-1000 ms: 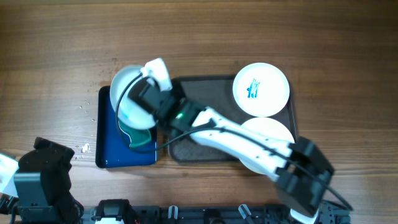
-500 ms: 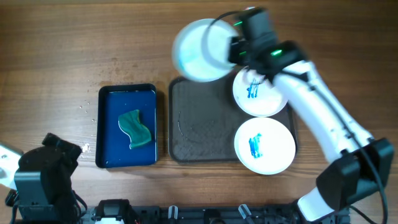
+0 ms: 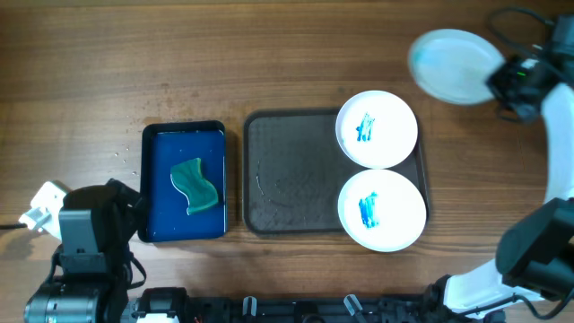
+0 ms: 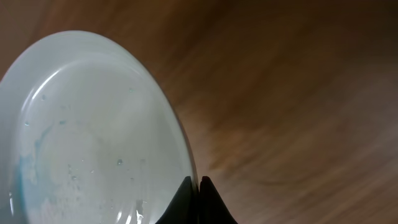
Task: Clean dirty plates on tray and stack at the side
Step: 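Carry the plate with the right gripper to the table's far right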
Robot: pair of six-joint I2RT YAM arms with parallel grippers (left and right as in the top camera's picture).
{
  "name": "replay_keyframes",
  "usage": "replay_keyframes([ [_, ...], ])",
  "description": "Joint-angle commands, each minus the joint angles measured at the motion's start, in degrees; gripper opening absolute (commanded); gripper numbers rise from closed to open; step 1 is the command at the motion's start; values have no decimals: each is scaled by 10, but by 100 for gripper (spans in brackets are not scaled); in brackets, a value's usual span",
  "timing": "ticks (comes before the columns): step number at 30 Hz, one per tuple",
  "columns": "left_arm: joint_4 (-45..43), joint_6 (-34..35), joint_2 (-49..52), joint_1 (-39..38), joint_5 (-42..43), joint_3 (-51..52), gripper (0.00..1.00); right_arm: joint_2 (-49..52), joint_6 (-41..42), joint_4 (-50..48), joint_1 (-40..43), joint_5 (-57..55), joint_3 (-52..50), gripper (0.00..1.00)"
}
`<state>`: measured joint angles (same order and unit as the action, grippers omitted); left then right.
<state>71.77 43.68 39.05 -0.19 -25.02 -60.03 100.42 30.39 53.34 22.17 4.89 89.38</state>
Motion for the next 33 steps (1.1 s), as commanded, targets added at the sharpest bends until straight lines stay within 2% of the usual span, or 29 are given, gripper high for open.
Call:
replay_keyframes([
  [1, -5, 5, 6, 5, 25, 9, 100, 49, -11, 9, 65, 19, -8, 4],
  [6, -5, 5, 8, 5, 25, 9, 100, 110, -16, 13, 109, 24, -8, 4],
  [16, -5, 5, 8, 5, 39, 9, 100, 205, -19, 11, 113, 23, -8, 4],
  [17, -5, 5, 8, 5, 41, 9, 100, 205, -20, 11, 113, 24, -8, 15],
  [18, -5, 5, 8, 5, 40, 9, 100, 205, -22, 11, 113, 24, -8, 34],
  [19, -5, 5, 8, 5, 40, 9, 100, 205, -31, 13, 113, 25, -8, 41],
  [22, -5, 5, 8, 5, 40, 9, 100, 203, -69, 16, 113, 42, -3, 45],
  [26, -5, 5, 8, 5, 40, 9, 100, 178, -97, 42, 110, 49, 30, 45],
  [33, -5, 5, 8, 5, 62, 9, 100, 37, -134, 76, 73, 92, 86, 47],
])
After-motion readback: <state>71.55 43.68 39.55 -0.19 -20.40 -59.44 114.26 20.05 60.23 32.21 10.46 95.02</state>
